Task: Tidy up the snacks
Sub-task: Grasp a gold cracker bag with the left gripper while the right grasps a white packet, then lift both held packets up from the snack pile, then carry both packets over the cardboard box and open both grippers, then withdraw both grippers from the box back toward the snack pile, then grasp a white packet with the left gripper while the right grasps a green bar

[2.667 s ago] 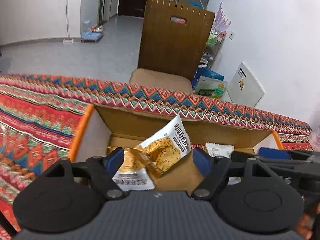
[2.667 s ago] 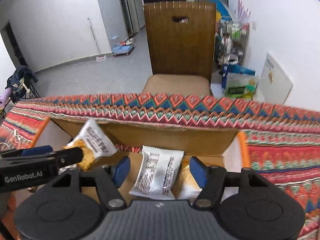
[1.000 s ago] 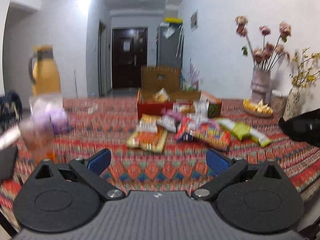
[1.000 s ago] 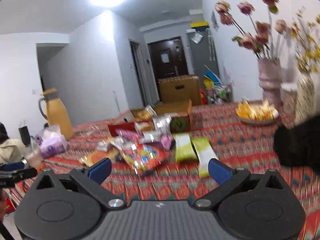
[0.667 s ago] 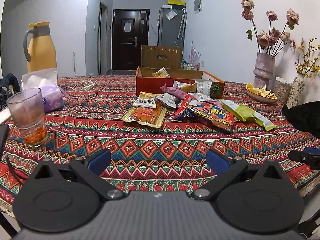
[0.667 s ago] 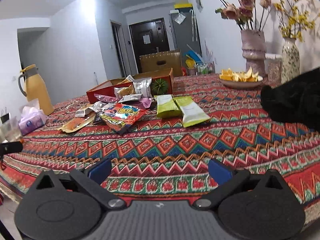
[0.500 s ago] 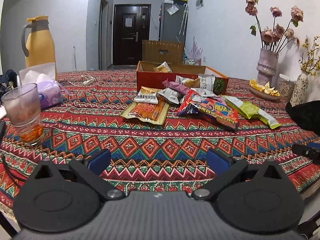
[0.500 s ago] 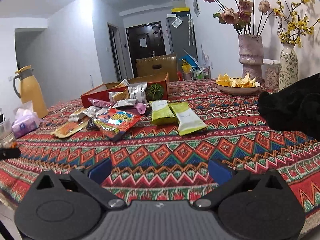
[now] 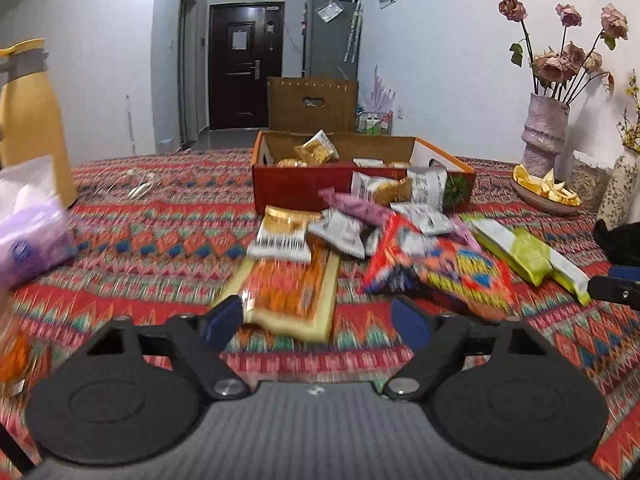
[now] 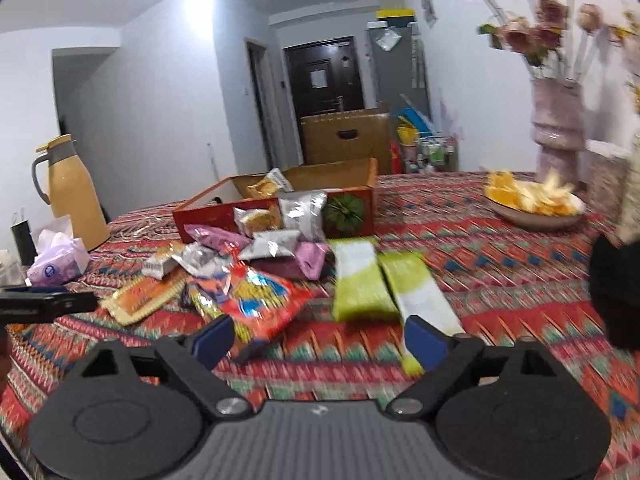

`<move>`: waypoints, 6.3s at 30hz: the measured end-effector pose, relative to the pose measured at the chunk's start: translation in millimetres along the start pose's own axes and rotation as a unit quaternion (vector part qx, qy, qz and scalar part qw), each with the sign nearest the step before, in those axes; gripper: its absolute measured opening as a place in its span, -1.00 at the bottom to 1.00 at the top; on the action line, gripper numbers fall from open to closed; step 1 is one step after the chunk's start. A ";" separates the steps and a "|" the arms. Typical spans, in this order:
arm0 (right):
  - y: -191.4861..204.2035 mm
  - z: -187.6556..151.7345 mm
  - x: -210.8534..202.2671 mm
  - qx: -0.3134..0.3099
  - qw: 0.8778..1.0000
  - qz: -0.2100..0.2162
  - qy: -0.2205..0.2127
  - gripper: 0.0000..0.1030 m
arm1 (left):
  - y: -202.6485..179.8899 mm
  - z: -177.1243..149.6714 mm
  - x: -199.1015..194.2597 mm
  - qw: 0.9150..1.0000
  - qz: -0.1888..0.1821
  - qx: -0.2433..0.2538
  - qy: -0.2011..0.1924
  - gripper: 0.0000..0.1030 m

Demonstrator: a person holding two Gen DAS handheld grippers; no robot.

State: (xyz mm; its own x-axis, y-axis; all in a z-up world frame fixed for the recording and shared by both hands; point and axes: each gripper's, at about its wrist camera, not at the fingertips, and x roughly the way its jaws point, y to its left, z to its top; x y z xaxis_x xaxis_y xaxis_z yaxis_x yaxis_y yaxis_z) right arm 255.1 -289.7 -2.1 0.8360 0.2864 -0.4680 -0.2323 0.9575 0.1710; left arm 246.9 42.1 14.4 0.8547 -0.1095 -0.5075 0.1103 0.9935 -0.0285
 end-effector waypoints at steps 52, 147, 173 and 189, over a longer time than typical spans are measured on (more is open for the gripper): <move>43.2 -50.0 -58.9 -0.007 0.999 -0.010 0.045 -0.24 | -23.6 -46.9 -85.7 0.996 -0.028 -0.069 0.053 0.06; 11.0 215.8 101.0 -0.092 0.990 0.040 0.095 0.82 | 14.6 186.8 25.1 1.000 -0.018 0.001 0.007 0.94; 0.1 -63.6 -149.0 -0.086 0.996 -0.018 -0.021 1.00 | -16.4 -49.5 -143.6 0.998 0.049 0.019 -0.035 1.00; 0.1 -54.7 -91.8 -0.075 0.997 -0.009 0.019 0.98 | -7.4 -42.4 -95.5 0.998 0.057 0.009 0.005 1.00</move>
State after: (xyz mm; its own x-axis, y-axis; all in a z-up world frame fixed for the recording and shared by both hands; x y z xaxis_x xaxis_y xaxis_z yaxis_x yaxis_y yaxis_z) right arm 151.2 -314.0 -6.5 0.8218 0.2672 -0.5033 -0.2910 0.9562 0.0326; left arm 142.9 46.5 26.5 0.8571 0.0048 -0.5152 0.0221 0.9987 0.0460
